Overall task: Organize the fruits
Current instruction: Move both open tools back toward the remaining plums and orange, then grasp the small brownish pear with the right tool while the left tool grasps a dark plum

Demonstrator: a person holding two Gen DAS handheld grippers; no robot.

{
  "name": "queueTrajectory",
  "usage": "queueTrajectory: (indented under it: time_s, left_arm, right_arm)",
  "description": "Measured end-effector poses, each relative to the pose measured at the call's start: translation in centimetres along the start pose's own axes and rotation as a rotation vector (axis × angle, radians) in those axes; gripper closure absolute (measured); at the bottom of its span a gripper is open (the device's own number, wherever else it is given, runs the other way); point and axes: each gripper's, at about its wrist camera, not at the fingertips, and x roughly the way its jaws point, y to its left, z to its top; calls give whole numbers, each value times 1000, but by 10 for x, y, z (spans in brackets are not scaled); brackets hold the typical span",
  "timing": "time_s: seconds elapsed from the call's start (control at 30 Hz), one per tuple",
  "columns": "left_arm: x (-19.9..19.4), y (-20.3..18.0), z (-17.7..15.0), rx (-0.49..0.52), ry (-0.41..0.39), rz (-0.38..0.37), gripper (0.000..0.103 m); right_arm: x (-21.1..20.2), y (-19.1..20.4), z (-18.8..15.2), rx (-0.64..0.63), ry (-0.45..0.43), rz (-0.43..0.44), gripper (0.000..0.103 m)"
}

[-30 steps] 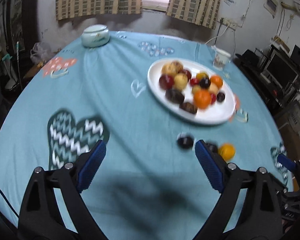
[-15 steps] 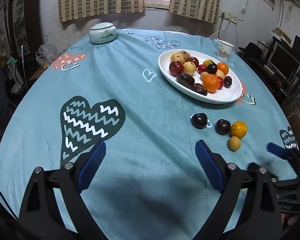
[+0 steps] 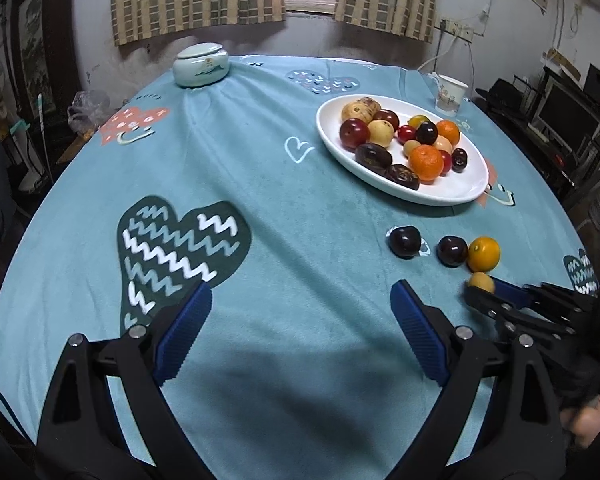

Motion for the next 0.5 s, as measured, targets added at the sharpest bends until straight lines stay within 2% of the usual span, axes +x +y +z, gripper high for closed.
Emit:
queueTrajectory:
  time_s: [0.23,0.37,0.5]
  left_arm:
    - [49,-53,10,211,36,52,10]
    - [74,-72,14,260,49,91,10]
    - [86,-85,16,266,61,53,12]
  right_arm:
    - [-41,-18,-24,19,-37,-18,77]
    - [-56,-35,-36,60,-50,-1,77]
    - [-64,-47,-41,90,-64,10,77]
